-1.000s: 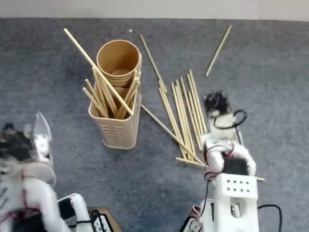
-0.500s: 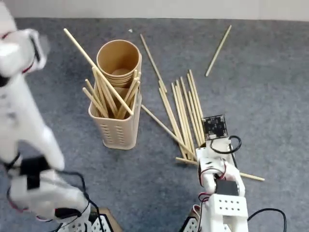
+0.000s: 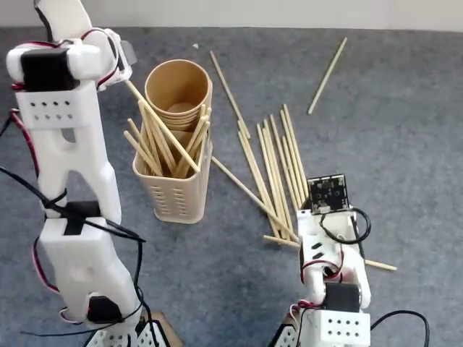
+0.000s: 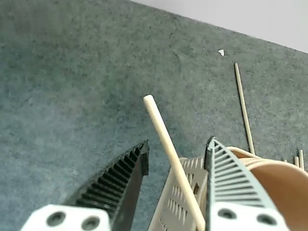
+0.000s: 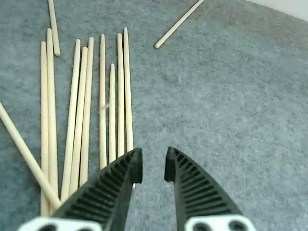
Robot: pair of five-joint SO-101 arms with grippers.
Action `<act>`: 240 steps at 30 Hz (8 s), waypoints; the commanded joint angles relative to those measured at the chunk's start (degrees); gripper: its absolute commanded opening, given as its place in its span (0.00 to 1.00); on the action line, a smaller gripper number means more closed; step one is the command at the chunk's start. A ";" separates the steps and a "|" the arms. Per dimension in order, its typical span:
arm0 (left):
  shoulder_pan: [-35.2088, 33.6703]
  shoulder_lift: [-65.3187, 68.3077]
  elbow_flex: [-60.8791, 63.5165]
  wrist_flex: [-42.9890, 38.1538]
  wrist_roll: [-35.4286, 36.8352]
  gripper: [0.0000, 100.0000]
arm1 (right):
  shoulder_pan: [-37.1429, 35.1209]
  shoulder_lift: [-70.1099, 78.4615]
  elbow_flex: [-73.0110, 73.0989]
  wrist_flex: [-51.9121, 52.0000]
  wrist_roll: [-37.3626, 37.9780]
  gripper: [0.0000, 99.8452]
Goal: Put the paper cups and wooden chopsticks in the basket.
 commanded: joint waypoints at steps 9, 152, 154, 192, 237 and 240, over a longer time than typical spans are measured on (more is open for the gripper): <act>0.48 1.63 -1.80 -4.04 0.88 0.01 | 0.40 -2.33 6.90 1.71 -0.53 0.09; -27.47 -33.63 49.63 -0.09 -35.60 0.08 | -0.66 -2.24 -2.15 16.31 9.41 0.09; -26.68 -31.96 54.29 -0.53 -35.60 0.08 | -0.92 -2.24 -8.31 22.29 13.10 0.09; -18.95 -32.22 99.56 -41.58 -21.01 0.08 | -21.93 79.25 -40.92 5.93 20.13 0.18; -17.19 -32.04 99.82 -41.67 -21.01 0.07 | -40.04 47.34 -55.25 -32.22 -21.19 0.01; -17.19 -32.04 101.05 -43.69 -21.10 0.07 | -42.33 52.88 -53.49 -34.68 -21.19 0.01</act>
